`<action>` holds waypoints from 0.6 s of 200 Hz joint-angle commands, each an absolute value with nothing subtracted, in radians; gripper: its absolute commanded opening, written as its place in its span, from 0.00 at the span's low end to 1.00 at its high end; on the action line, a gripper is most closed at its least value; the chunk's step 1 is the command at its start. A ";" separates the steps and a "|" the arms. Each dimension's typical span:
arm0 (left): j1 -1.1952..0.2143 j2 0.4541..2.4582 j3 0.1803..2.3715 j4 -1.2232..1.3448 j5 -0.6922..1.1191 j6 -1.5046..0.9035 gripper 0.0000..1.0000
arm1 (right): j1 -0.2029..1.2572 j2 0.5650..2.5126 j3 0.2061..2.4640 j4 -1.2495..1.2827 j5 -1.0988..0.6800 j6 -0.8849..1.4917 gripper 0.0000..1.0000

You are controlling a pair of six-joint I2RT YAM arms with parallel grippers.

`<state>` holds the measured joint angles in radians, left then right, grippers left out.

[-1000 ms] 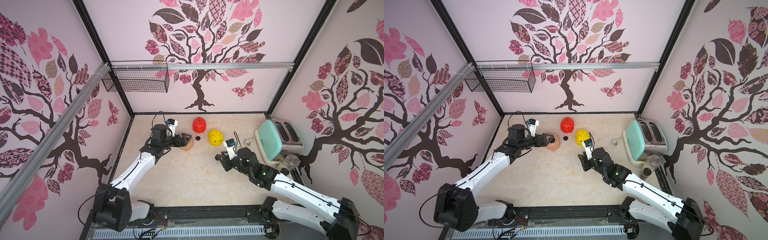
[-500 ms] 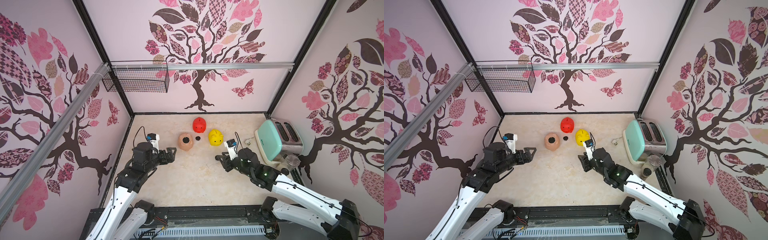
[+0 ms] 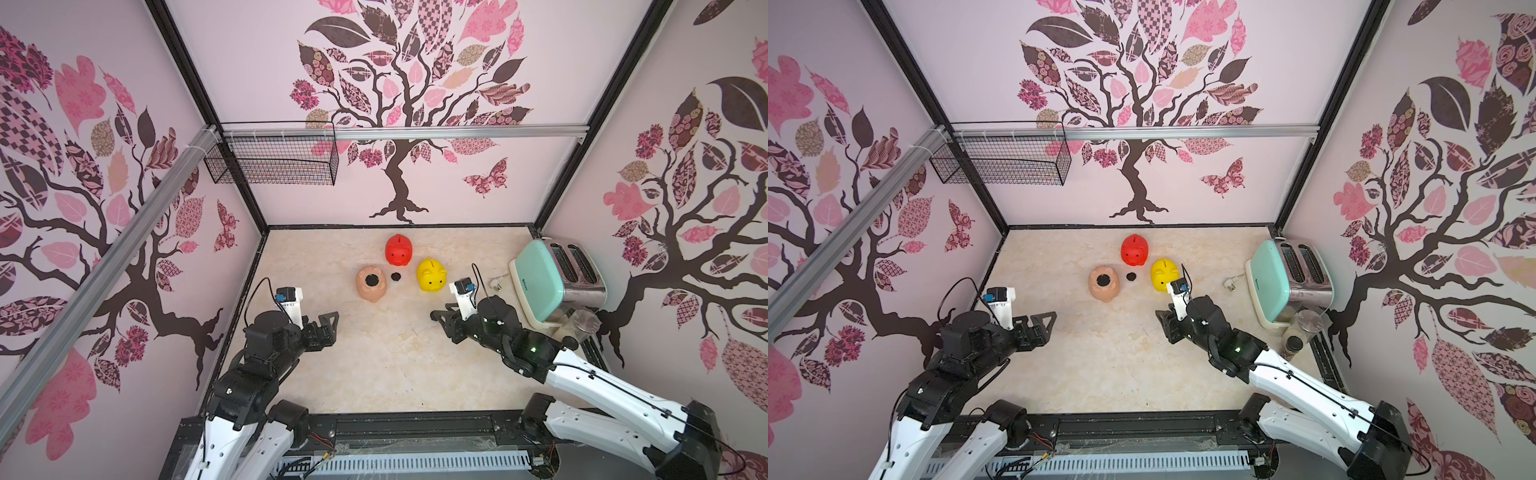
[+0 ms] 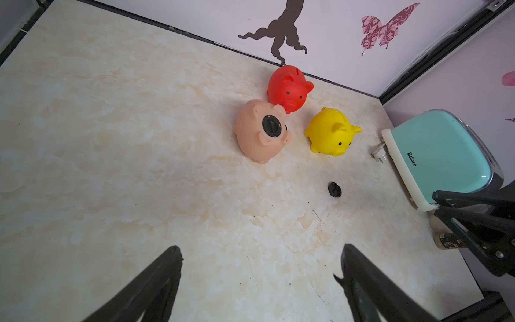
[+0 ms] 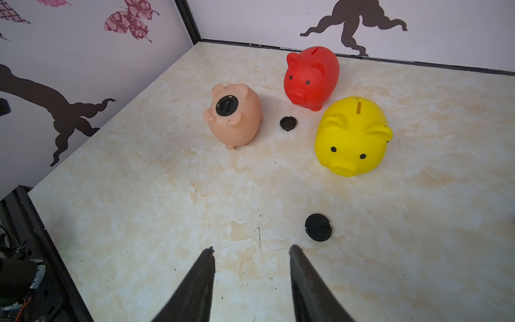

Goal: Close piggy banks
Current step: Move the piggy bank to the center of the board.

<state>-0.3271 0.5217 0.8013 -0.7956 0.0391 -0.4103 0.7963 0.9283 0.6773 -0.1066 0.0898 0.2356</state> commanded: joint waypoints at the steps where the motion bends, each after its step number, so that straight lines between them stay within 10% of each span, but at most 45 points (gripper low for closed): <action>1: -0.330 0.509 0.792 -0.789 0.047 -0.398 0.91 | 0.796 0.938 0.747 -0.125 0.096 0.235 0.49; 120: -0.330 0.504 0.786 -0.786 0.054 -0.407 0.92 | 0.788 1.265 1.087 -0.233 0.210 0.300 0.61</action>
